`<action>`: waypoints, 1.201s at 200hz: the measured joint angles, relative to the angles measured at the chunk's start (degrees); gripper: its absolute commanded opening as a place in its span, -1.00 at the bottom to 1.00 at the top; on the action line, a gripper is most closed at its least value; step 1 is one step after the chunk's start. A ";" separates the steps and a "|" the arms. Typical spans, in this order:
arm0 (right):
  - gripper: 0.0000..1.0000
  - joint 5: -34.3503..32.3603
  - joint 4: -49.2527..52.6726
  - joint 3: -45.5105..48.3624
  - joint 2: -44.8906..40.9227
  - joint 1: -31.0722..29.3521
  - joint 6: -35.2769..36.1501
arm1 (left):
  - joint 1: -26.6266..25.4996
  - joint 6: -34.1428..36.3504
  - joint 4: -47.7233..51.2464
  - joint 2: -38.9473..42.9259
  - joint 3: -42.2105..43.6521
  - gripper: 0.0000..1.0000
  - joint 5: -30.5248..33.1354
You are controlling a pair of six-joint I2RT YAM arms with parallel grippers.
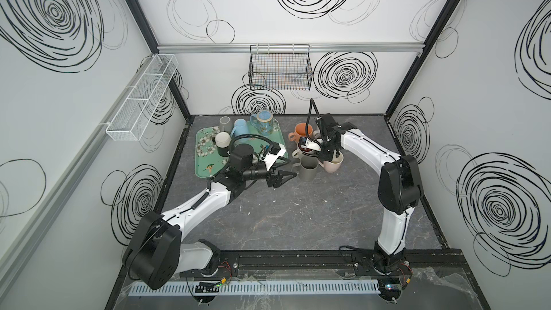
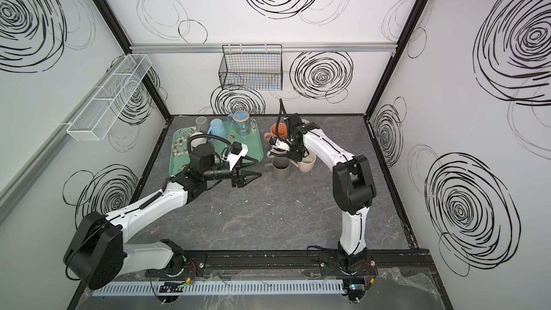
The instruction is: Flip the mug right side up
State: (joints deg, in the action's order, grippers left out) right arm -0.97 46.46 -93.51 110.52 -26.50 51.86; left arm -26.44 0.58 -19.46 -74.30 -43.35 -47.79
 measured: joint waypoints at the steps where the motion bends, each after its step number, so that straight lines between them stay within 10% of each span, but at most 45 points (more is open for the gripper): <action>1: -0.24 0.00 0.00 -0.04 -0.02 0.00 -0.02 | 0.04 0.00 0.00 0.00 0.00 0.38 0.04; 58: 0.22 5.97 -9.57 1.77 -10.64 1.68 -3.67 | 6.34 -1.29 6.93 1.18 -3.96 0.48 7.17; 106: 0.38 9.57 -38.91 19.91 -26.51 1.46 -18.53 | 23.85 -9.64 15.89 -2.60 -15.28 0.37 23.69; 162: 0.41 6.67 -48.00 17.59 -16.92 -6.86 -40.85 | 31.67 -10.36 26.18 -21.62 -29.99 0.39 33.97; 240: 0.39 3.54 -47.01 8.59 -4.02 -13.57 -55.76 | 39.87 -10.14 33.64 -37.18 -42.51 0.32 32.02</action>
State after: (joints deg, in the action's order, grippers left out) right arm 2.57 -0.56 -84.93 106.50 -40.07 -3.90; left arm 13.43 -9.56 14.17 -111.48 -85.86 -15.77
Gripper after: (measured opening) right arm 0.700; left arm 0.677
